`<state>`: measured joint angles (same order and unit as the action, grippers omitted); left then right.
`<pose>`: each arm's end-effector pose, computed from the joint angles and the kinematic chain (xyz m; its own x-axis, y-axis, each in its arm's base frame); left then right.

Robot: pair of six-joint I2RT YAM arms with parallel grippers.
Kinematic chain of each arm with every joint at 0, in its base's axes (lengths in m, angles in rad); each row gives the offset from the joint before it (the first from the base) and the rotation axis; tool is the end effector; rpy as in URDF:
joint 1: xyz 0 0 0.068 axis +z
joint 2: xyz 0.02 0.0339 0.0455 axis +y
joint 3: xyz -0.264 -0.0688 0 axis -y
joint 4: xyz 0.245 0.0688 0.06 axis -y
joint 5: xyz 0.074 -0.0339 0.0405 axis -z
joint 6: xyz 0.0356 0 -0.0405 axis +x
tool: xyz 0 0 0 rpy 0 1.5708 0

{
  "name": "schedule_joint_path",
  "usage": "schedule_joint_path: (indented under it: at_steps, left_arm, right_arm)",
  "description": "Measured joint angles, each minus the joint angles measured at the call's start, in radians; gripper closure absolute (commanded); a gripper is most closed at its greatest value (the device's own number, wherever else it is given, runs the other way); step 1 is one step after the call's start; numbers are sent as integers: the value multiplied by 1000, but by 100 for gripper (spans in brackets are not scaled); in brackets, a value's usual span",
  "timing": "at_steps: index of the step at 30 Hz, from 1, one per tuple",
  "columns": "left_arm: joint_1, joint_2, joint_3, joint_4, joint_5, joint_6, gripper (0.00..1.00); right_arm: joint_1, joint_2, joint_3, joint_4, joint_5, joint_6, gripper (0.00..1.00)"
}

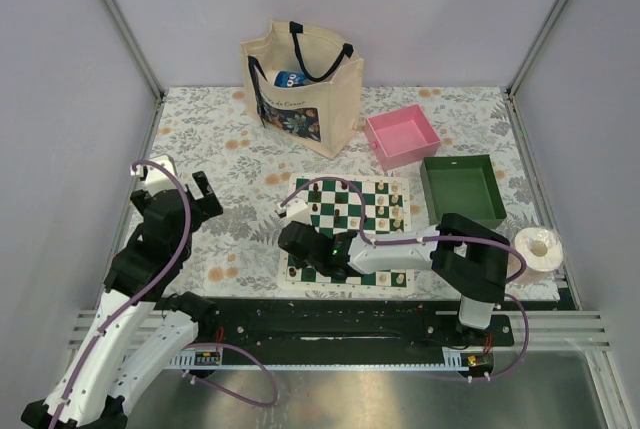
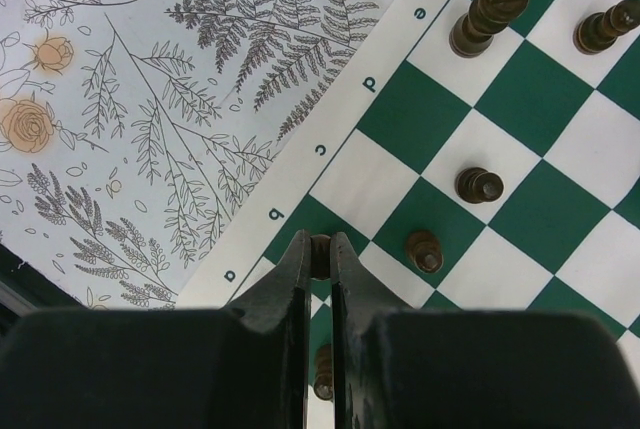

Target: Set up the chess pieces on the board

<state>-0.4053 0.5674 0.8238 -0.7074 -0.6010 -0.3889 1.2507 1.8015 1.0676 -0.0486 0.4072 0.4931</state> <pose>0.1110 -0.0257 0.3305 -0.3166 -0.2045 -0.9263 -0.2837 0.9522 -0.1132 0.1324 0.3545 0.1757 -0.5662 -0.3266 -0.7568 -0.5849 0.8061 0.0897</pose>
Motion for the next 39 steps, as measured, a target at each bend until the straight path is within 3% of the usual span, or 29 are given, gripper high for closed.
schedule_joint_path:
  at_steps: [39]
  left_arm:
    - [34,11,0,7,68,0,1]
  right_arm:
    - [10,27,3,38,-6,5,85]
